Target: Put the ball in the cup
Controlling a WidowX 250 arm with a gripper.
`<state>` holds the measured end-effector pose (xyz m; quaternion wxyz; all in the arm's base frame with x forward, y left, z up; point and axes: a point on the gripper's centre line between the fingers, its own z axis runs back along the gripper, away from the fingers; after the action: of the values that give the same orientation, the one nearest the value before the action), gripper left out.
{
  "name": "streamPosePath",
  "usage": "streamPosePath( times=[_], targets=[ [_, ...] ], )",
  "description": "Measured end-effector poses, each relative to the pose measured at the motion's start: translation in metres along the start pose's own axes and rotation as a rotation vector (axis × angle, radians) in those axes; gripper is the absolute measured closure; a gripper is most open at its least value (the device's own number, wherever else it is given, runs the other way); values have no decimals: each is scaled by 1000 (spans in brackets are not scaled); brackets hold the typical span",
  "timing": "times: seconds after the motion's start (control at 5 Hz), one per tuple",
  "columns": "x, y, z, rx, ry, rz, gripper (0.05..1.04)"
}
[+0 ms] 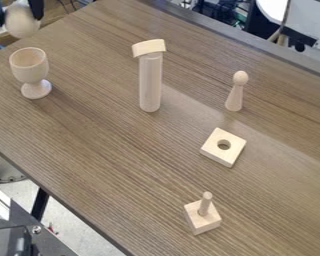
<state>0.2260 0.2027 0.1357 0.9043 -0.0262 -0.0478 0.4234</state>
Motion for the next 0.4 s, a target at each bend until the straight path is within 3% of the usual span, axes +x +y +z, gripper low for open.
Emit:
streamPosePath(
  times=[0.2, 0.4],
  targets=[
    [8, 2, -22, 10, 48, -1, 366],
    [17, 0, -25, 8, 47, -1, 366]
  ],
)
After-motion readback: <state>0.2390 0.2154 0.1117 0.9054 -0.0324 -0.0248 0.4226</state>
